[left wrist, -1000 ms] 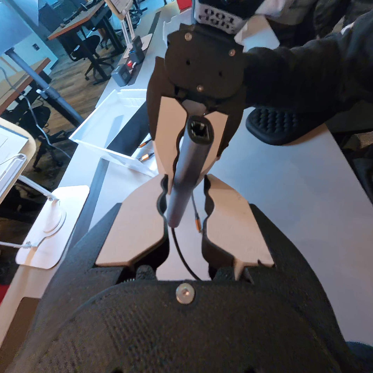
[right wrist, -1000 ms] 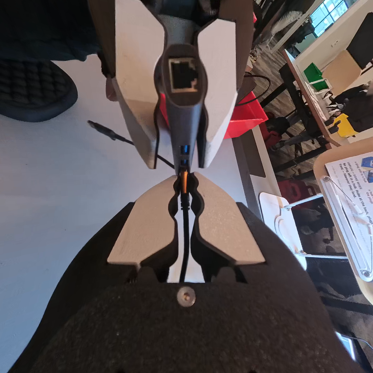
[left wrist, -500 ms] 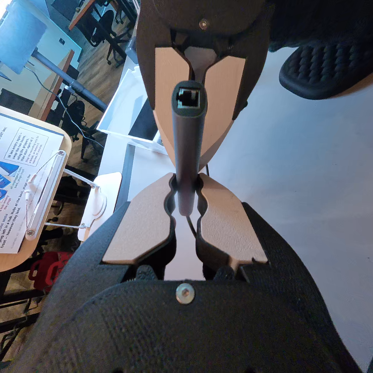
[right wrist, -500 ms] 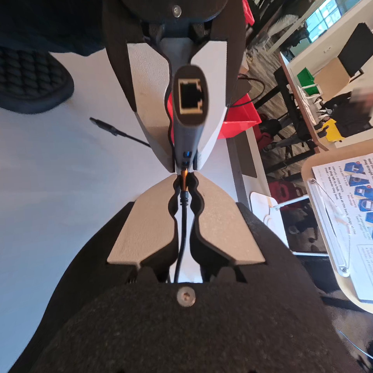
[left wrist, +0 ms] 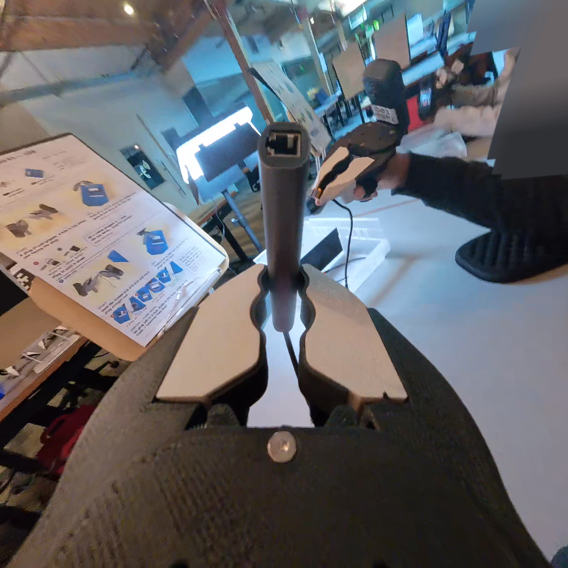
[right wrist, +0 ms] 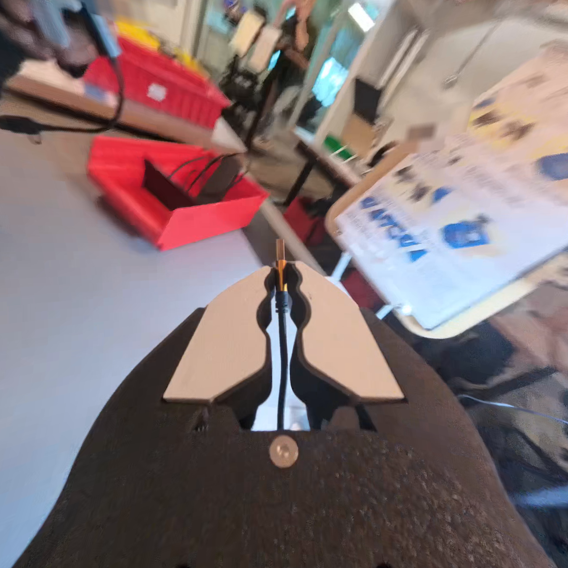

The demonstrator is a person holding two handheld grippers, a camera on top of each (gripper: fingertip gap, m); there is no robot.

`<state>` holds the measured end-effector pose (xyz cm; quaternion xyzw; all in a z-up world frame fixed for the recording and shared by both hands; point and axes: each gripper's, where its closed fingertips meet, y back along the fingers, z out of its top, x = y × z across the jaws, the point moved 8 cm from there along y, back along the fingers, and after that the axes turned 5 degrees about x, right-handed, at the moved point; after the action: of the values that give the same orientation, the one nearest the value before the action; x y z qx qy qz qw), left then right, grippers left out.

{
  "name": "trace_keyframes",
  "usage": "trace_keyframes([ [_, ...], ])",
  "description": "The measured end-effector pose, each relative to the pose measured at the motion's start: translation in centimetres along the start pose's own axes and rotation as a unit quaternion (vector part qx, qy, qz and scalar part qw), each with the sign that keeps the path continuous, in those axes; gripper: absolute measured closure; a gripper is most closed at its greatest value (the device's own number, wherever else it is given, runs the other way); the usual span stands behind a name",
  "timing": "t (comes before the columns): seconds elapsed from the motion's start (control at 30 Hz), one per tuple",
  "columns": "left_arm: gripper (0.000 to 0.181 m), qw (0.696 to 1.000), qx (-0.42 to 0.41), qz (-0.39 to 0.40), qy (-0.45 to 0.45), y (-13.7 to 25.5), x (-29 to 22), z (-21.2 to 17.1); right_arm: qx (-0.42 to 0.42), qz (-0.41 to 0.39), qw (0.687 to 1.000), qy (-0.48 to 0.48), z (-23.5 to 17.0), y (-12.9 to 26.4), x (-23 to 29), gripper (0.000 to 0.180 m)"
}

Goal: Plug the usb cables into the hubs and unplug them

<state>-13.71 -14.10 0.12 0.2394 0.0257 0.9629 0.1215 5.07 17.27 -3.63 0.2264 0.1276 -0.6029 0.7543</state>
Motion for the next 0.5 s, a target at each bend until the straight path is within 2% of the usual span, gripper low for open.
trace_keyframes([
  [0.1, 0.163, 0.999, -0.007, 0.013, 0.028, -0.6, 0.7, -0.6, -0.050, -0.130, 0.990, 0.016, -0.1, 2.8, -2.5, 0.172],
  [0.23, 0.163, 0.999, 0.017, 0.006, 0.036, -2.5, 0.3, -1.3, -0.022, -0.174, 0.985, 0.002, -3.0, 3.2, -4.3, 0.172],
  [0.3, 0.163, 0.999, 0.027, -0.001, 0.032, -3.2, -0.1, -1.3, 0.032, -0.177, 0.984, -0.008, -5.4, 2.0, -4.9, 0.172],
  [0.4, 0.163, 0.998, 0.041, -0.018, 0.034, -4.2, -0.7, -1.6, 0.168, -0.171, 0.970, -0.031, -9.5, -0.3, -5.2, 0.169],
  [0.47, 0.163, 0.998, 0.052, -0.027, 0.039, -4.9, -0.9, -2.0, 0.213, -0.175, 0.961, -0.035, -10.4, -1.2, -5.1, 0.135],
  [0.5, 0.163, 0.997, 0.056, -0.035, 0.041, -5.2, -1.1, -2.2, 0.212, -0.177, 0.960, -0.039, -10.0, -1.4, -5.0, 0.124],
])
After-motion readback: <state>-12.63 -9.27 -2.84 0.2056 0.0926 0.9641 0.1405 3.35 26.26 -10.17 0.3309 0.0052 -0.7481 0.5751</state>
